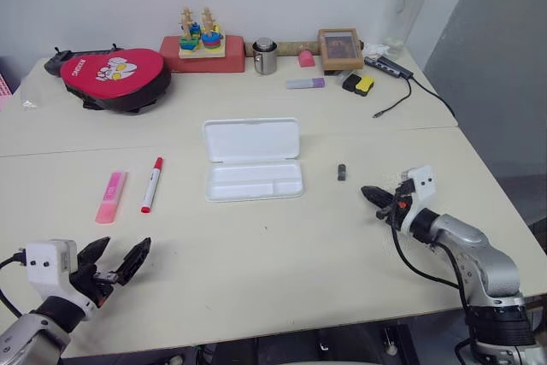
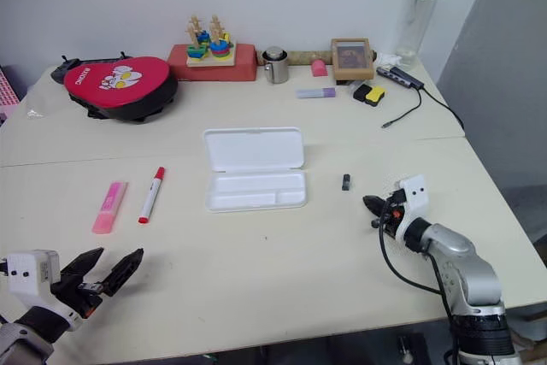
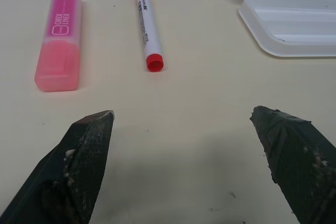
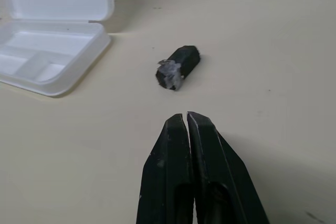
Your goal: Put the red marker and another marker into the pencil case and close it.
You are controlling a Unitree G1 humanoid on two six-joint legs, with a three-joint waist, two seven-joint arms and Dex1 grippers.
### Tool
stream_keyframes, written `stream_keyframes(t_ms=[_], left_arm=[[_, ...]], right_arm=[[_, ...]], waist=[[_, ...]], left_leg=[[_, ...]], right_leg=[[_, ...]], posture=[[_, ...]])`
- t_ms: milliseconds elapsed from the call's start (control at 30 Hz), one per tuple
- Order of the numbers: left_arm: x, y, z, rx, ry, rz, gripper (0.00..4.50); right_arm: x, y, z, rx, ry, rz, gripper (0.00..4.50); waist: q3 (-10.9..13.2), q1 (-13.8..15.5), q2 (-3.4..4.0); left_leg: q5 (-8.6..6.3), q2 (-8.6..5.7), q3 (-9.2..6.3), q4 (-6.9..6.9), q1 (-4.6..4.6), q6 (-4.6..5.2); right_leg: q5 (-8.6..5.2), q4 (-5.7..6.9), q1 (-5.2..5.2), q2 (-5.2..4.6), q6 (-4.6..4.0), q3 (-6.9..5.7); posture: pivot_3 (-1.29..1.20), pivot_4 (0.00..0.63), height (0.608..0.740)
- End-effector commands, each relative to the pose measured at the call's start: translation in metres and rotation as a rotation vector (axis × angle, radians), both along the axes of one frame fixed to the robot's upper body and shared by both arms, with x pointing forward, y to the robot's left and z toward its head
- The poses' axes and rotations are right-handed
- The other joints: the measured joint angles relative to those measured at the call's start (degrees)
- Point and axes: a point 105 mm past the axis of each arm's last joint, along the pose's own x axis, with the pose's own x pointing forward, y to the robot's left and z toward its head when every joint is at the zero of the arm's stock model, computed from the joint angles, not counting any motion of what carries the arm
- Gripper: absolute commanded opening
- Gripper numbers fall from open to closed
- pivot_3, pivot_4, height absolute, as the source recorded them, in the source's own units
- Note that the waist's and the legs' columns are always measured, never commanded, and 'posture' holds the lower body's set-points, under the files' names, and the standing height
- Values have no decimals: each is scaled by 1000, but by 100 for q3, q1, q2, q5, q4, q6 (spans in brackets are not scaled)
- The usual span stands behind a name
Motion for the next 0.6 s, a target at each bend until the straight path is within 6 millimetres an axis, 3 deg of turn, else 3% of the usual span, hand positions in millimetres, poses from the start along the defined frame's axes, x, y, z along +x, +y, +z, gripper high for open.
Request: stream_keyframes(t_ms=[33,67,433,600], left_arm=[[-1,5,9,21,-30,6,4500],[0,5,9,20,-32,6,4500],[4,2,10,18,-39,-5,4500],[4,2,13,21,-40,-20,4500]], right_arm=[[0,2,19,-2,-59,24,445],[0,3,19,1,-56,28,561],[-3,3,23,-13,-61,67,3542],[-3,-4,26,-32,-62,99,4435]], waist=[[0,-1,0],[0,-1,0],[0,0,0],[0,1,0]], left_leg=[[0,0,1,0,0,0],[0,0,1,0,0,0],[0,0,1,0,-1,0],[0,0,1,0,-2,0]], right_leg=[[0,0,0,0,0,0],[0,0,0,0,0,0],[0,-1,0,0,0,0],[0,-1,0,0,0,0]], posture=[[0,150,740],[0,150,740],[0,150,740],[0,150,740]])
